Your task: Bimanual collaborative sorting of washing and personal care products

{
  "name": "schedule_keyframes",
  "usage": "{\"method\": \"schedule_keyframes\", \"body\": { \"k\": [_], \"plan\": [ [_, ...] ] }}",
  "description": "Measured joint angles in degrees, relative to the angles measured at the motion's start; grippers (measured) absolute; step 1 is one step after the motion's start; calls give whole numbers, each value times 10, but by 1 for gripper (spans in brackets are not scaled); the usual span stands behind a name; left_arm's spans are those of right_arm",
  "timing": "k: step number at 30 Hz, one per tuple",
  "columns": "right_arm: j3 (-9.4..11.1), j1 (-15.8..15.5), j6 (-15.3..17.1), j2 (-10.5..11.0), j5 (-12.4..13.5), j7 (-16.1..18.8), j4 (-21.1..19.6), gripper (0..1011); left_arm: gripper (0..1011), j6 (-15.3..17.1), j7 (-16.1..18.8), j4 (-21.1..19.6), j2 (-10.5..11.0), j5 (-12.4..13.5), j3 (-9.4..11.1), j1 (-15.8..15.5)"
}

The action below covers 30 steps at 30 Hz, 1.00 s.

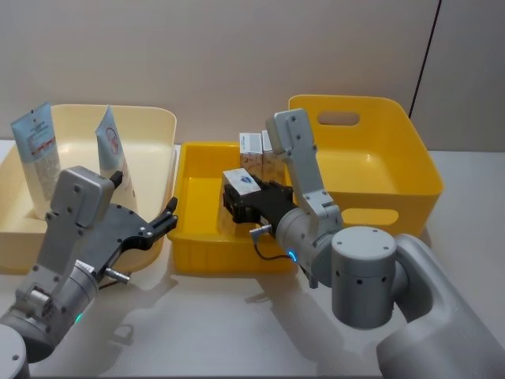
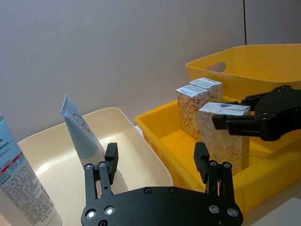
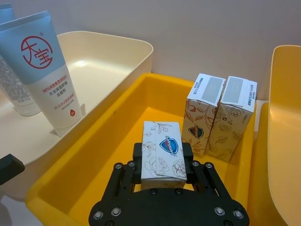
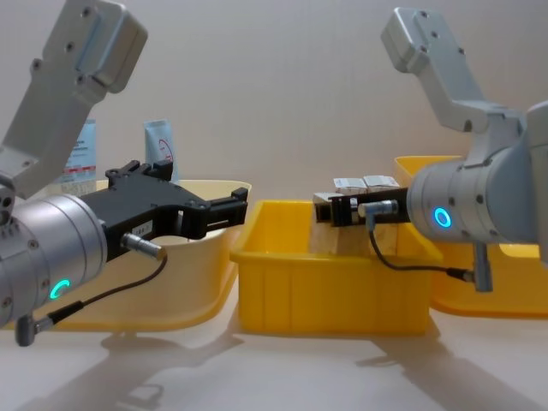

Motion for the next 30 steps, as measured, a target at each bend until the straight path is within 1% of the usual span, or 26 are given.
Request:
{"method": "schedule_keyframes", "body": {
  "k": [1, 5, 16, 30],
  "plan": [
    [0, 0, 0, 0, 0, 0, 0, 454, 1003, 0, 0, 0, 0, 0, 0, 0],
    [0, 0, 0, 0, 0, 0, 1, 435, 1003, 0, 0, 0, 0, 0, 0, 0],
    [0, 1, -7, 1, -3, 1, -3, 435, 1003, 0, 0, 0, 0, 0, 0, 0],
    [1, 15, -47, 8, -15, 18, -34, 435, 1003, 0, 0, 0, 0, 0, 0, 0]
  ]
}}
